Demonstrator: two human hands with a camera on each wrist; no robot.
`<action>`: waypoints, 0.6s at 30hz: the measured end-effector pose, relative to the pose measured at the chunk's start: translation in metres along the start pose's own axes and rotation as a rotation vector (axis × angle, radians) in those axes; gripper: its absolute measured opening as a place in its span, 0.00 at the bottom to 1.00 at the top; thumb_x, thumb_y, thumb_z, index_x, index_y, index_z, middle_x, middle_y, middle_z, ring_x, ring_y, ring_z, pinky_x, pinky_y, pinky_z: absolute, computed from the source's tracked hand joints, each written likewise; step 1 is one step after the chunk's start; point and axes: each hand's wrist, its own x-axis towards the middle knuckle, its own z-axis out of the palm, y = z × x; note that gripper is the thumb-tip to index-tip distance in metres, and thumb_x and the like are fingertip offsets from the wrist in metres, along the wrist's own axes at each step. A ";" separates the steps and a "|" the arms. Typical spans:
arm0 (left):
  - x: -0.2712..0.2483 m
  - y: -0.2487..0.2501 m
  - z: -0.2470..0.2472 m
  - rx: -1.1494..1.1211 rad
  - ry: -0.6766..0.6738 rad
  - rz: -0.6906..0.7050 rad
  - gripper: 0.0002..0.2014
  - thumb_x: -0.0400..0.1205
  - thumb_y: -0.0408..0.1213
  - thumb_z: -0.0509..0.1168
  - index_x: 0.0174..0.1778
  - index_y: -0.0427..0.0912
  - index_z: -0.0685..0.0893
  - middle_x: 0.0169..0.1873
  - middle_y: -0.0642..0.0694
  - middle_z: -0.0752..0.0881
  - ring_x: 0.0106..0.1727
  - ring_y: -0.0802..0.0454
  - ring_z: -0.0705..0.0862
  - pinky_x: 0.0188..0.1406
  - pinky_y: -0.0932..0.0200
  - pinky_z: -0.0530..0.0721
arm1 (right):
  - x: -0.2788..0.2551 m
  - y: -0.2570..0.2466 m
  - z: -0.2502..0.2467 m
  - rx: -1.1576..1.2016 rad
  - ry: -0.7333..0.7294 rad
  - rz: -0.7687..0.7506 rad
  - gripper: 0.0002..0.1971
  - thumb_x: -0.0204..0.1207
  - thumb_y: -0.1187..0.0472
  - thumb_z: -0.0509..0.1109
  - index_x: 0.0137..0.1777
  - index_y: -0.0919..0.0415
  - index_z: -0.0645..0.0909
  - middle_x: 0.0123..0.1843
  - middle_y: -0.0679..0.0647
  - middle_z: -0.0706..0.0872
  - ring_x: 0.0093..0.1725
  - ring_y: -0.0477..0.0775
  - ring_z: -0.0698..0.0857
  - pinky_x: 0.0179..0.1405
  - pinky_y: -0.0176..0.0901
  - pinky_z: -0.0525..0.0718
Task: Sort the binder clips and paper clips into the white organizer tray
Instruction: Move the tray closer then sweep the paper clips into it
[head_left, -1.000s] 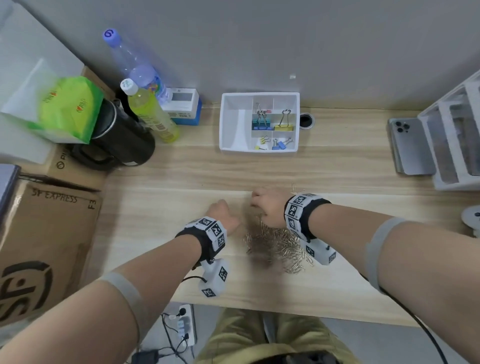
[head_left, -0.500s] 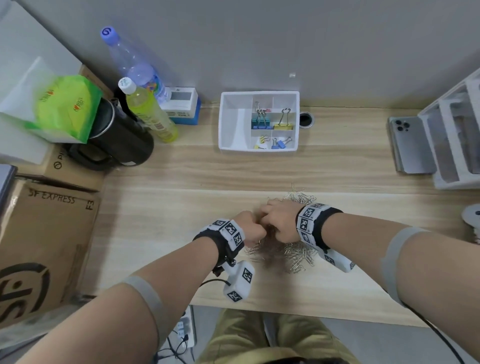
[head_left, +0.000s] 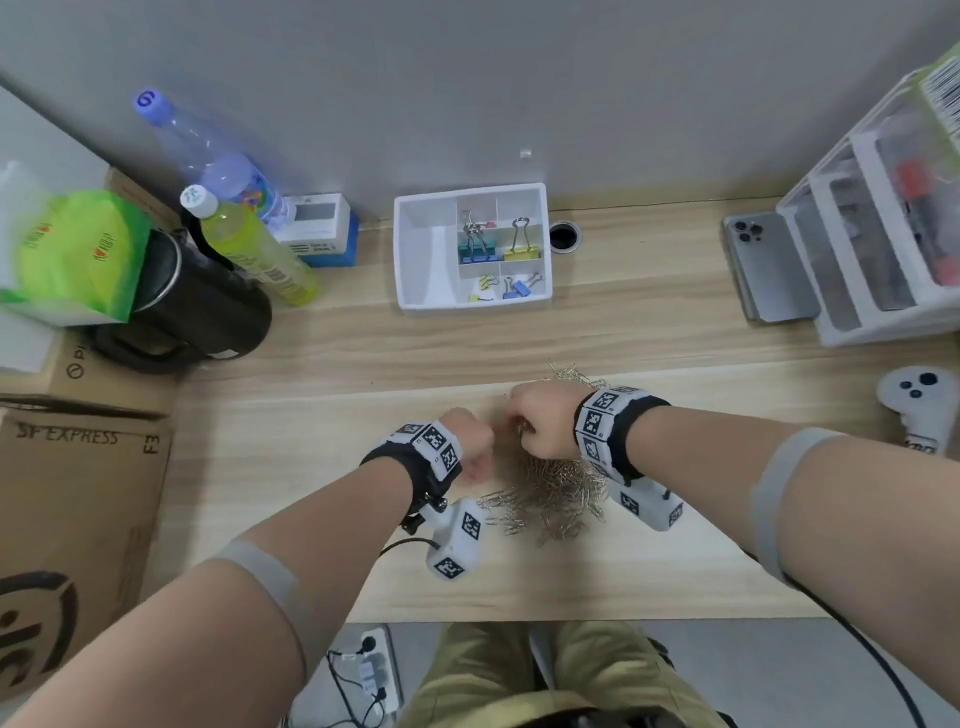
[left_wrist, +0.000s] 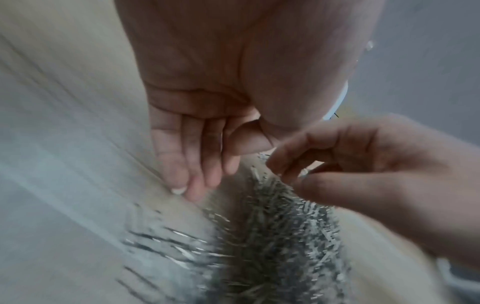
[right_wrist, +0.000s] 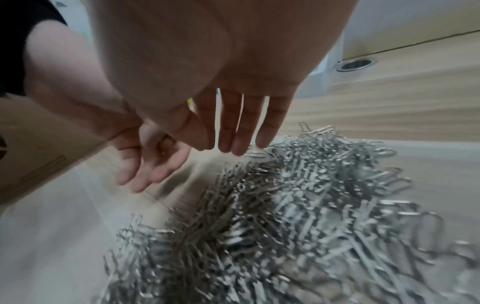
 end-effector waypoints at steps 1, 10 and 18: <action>-0.002 -0.007 -0.004 0.075 -0.013 -0.054 0.12 0.83 0.28 0.58 0.46 0.27 0.86 0.32 0.37 0.88 0.32 0.42 0.88 0.34 0.55 0.89 | 0.003 -0.004 -0.001 0.025 -0.017 0.017 0.14 0.72 0.60 0.63 0.55 0.55 0.84 0.51 0.51 0.86 0.49 0.56 0.84 0.47 0.47 0.84; 0.000 -0.038 0.017 0.176 -0.353 -0.233 0.08 0.81 0.29 0.59 0.36 0.33 0.77 0.27 0.42 0.81 0.25 0.51 0.80 0.25 0.63 0.79 | 0.010 -0.017 0.012 0.063 -0.089 0.073 0.16 0.71 0.59 0.62 0.56 0.52 0.85 0.52 0.52 0.89 0.49 0.58 0.87 0.52 0.51 0.88; 0.007 0.002 0.045 -0.081 -0.396 -0.014 0.14 0.83 0.29 0.60 0.58 0.22 0.83 0.56 0.31 0.89 0.55 0.43 0.91 0.62 0.47 0.87 | -0.018 0.012 0.018 0.130 -0.041 0.135 0.14 0.71 0.62 0.62 0.52 0.56 0.87 0.41 0.52 0.89 0.43 0.56 0.87 0.47 0.50 0.89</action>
